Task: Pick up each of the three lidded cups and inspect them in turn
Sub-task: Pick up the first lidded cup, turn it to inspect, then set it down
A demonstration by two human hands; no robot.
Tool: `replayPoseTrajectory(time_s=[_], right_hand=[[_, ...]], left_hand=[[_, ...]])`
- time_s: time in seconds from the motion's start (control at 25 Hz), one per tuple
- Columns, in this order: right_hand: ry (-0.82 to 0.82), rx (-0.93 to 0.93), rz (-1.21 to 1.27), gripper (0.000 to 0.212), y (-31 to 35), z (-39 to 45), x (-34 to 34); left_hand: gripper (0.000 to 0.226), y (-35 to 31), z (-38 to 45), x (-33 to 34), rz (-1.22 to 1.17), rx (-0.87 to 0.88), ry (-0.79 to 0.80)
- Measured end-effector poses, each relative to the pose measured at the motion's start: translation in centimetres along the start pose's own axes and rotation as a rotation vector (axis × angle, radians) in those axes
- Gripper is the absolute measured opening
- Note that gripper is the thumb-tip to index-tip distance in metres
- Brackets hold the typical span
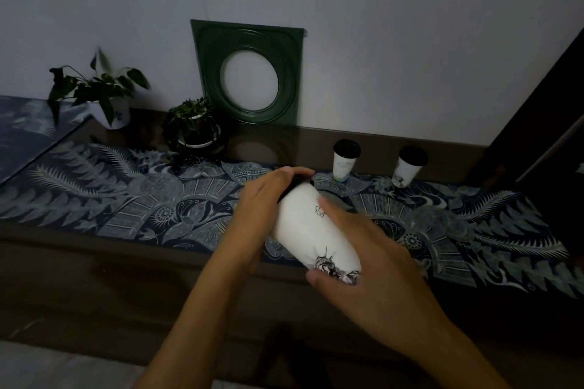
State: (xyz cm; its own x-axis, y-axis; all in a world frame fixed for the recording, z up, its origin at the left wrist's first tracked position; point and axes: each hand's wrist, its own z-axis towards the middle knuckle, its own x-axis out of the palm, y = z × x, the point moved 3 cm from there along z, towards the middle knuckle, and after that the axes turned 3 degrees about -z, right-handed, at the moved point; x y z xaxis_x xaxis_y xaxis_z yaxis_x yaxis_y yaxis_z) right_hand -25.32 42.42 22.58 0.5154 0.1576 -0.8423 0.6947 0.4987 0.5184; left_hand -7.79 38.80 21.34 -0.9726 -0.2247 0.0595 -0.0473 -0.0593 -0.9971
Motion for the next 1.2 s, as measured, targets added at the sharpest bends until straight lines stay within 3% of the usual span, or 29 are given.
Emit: replayPoseTrajectory(time_s=[0.16, 0.2, 0.28, 0.36, 0.4, 0.52, 0.6, 0.68, 0.84, 0.92, 1.0, 1.04, 1.16, 1.2], right_hand=[[0.195, 0.323, 1.141, 0.061, -1.7, 0.5, -0.2], [0.275, 0.368, 1.317, 0.054, -1.7, 0.4, -0.1], [0.359, 0.398, 1.440, 0.046, -1.4, 0.1, -0.2], [0.288, 0.388, 1.295, 0.044, -1.6, 0.1, -0.4], [0.220, 0.336, 1.060, 0.051, -1.6, 0.1, -0.7], [0.055, 0.002, 0.015, 0.083, -1.4, -0.1, -1.2], [0.008, -0.079, -0.114, 0.088, -1.1, -0.3, -1.0], [0.008, -0.003, 0.161, 0.082, -1.0, -0.5, -1.4], [0.160, 0.352, 1.269, 0.043, -2.1, -0.2, -1.2], [0.271, 0.403, 1.430, 0.036, -1.7, -0.3, -0.9], [0.267, 0.371, 1.358, 0.043, -1.7, -0.2, -1.0], [0.226, 0.317, 1.177, 0.053, -1.8, -0.2, -1.2], [0.093, 0.000, 0.105, 0.091, -1.8, -0.1, -1.5], [0.068, -0.072, -0.081, 0.093, -1.5, 0.0, -1.3]], left_hand=[[0.042, -0.7, -1.1, -0.1, -0.144, 0.127, 0.110], [0.042, -0.7, -1.2, 0.0, -0.194, 0.147, 0.122], [0.040, -0.7, -1.2, 0.2, -0.243, 0.162, 0.109], [0.038, -0.6, -1.0, 0.4, -0.218, 0.151, 0.044], [0.036, -0.5, -0.8, 0.5, -0.188, 0.132, 0.001], [0.031, -0.2, -0.3, 0.8, -0.076, 0.040, -0.090], [0.032, -0.2, -0.2, 0.9, -0.052, 0.005, -0.059], [0.043, -0.4, -0.6, 1.0, -0.085, 0.011, 0.013], [0.044, -1.1, -1.3, 1.1, -0.219, 0.127, 0.101], [0.042, -1.1, -1.3, 1.2, -0.241, 0.137, 0.082], [0.041, -1.2, -1.1, 1.2, -0.237, 0.122, 0.036], [0.040, -1.2, -0.9, 1.1, -0.224, 0.106, 0.013], [0.031, -1.2, -0.3, 1.1, -0.132, 0.026, -0.066], [0.032, -1.0, -0.2, 1.0, -0.095, -0.009, -0.085]])
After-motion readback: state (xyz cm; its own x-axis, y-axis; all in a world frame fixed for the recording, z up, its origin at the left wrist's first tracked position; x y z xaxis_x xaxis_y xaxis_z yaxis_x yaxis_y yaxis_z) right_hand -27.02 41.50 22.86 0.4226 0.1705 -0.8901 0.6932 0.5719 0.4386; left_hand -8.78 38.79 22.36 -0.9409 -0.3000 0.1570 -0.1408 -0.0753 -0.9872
